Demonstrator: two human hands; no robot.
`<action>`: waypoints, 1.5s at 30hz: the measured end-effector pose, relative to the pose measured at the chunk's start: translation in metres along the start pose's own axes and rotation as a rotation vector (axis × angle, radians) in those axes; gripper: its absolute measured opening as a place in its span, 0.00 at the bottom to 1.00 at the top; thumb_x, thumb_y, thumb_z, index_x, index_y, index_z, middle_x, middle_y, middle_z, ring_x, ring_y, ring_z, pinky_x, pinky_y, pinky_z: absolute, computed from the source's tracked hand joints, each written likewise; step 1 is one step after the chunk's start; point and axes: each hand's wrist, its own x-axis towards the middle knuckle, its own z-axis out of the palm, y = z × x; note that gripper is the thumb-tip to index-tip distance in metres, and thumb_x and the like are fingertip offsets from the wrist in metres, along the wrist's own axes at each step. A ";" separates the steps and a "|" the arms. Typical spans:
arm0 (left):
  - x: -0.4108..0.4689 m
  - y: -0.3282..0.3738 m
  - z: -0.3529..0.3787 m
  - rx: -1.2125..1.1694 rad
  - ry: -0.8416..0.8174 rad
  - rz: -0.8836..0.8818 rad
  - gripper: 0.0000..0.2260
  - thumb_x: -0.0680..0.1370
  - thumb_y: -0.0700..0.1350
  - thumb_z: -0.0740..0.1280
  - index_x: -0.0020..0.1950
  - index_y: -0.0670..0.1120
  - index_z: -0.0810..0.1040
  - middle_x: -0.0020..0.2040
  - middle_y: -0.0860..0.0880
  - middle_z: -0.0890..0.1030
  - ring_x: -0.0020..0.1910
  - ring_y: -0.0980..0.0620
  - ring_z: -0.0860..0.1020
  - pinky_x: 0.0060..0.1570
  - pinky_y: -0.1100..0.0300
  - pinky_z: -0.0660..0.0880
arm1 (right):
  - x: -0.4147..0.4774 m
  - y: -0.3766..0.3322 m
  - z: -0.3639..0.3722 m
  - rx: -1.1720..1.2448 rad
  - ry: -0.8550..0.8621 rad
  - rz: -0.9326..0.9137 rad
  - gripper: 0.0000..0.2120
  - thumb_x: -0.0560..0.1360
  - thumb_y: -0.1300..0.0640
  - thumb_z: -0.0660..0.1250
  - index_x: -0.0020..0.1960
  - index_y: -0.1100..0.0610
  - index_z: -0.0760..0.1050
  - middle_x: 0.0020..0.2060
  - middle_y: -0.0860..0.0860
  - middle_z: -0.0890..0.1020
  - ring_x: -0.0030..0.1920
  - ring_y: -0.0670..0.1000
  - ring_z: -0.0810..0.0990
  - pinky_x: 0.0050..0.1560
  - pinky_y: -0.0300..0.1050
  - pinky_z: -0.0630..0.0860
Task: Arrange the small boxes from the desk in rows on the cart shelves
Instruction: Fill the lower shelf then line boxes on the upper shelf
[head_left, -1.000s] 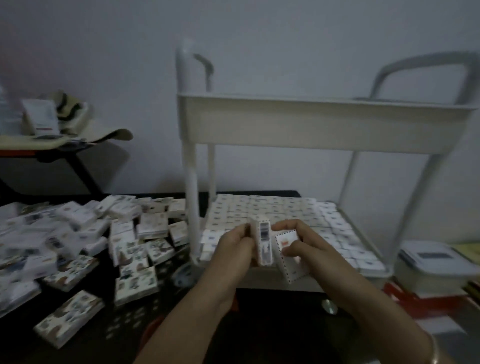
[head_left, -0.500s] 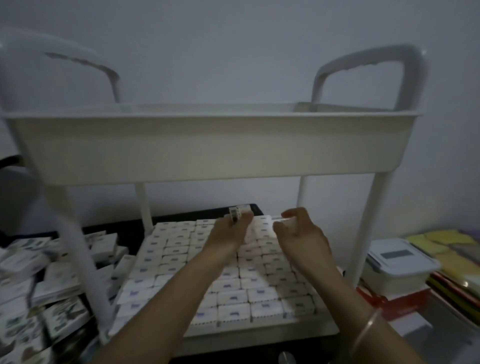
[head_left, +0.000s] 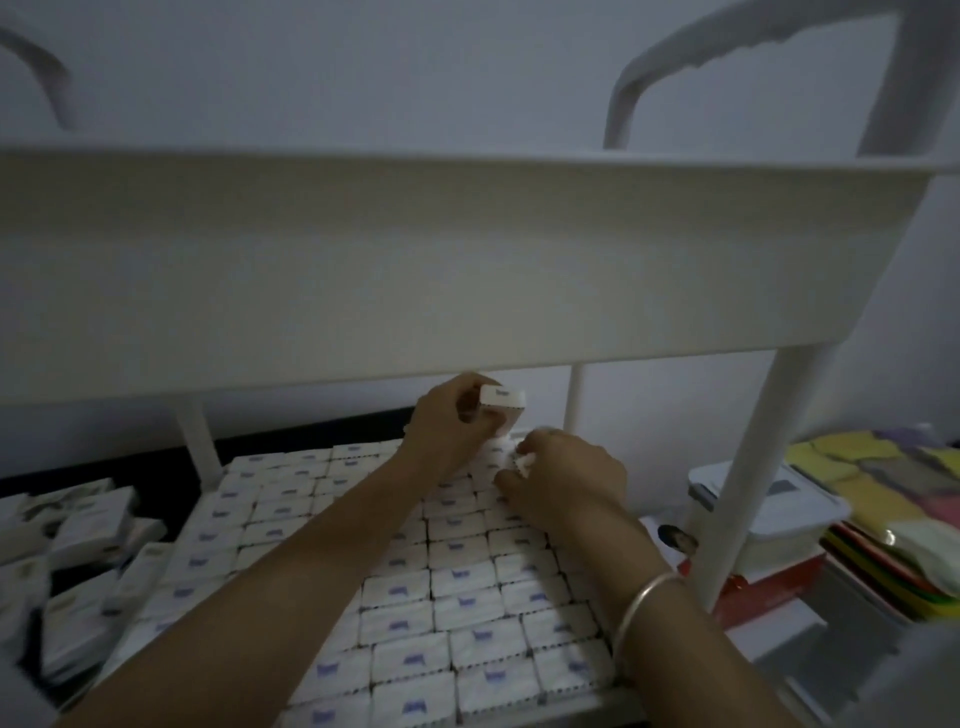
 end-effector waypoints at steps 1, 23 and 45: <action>0.002 -0.001 0.003 -0.001 0.003 0.021 0.08 0.74 0.41 0.72 0.52 0.49 0.80 0.48 0.53 0.83 0.48 0.57 0.81 0.51 0.67 0.77 | -0.001 0.000 0.000 -0.004 0.010 -0.004 0.18 0.74 0.41 0.61 0.59 0.48 0.74 0.57 0.49 0.78 0.55 0.54 0.78 0.49 0.45 0.70; 0.030 0.002 0.034 0.277 -0.093 0.077 0.10 0.72 0.48 0.73 0.50 0.51 0.77 0.44 0.49 0.82 0.45 0.51 0.80 0.46 0.59 0.75 | 0.000 0.007 0.013 -0.033 0.052 -0.051 0.21 0.74 0.40 0.60 0.62 0.49 0.73 0.58 0.49 0.77 0.53 0.53 0.78 0.49 0.45 0.73; 0.020 -0.016 0.033 0.502 -0.170 0.329 0.11 0.76 0.39 0.63 0.52 0.46 0.84 0.51 0.48 0.84 0.47 0.52 0.76 0.50 0.56 0.74 | -0.001 0.024 0.013 1.127 0.422 0.250 0.19 0.76 0.62 0.67 0.66 0.51 0.69 0.48 0.44 0.77 0.47 0.43 0.79 0.50 0.44 0.80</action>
